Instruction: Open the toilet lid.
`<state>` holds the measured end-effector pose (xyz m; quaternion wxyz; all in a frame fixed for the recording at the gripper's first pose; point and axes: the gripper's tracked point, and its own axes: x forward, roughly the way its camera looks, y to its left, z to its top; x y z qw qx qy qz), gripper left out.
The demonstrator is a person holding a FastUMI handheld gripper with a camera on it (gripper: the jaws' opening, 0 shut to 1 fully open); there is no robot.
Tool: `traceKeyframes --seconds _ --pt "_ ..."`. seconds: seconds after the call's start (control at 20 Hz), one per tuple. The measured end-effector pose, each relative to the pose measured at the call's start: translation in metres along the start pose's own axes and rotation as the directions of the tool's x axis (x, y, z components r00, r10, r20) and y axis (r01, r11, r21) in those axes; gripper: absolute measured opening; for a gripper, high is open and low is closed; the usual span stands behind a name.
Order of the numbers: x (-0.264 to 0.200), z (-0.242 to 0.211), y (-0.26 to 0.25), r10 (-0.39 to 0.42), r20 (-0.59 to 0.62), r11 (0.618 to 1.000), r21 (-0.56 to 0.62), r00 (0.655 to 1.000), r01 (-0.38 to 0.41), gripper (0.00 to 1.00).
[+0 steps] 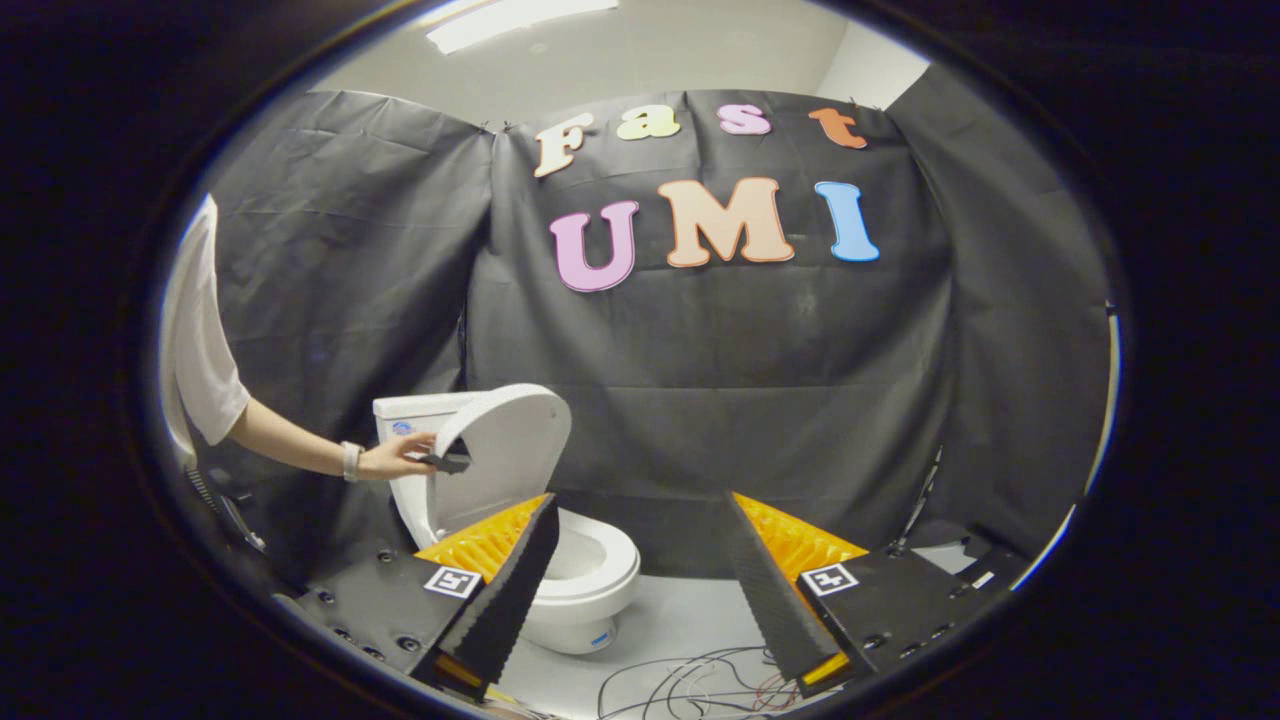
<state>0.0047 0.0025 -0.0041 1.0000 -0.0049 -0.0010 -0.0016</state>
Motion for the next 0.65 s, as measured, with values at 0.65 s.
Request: traceKeyframes --seconds 0.65 --pt "-0.0013 0.0006 -0.0007 0.001 0.0 1.0 0.0 1.0 -0.001 1.0"
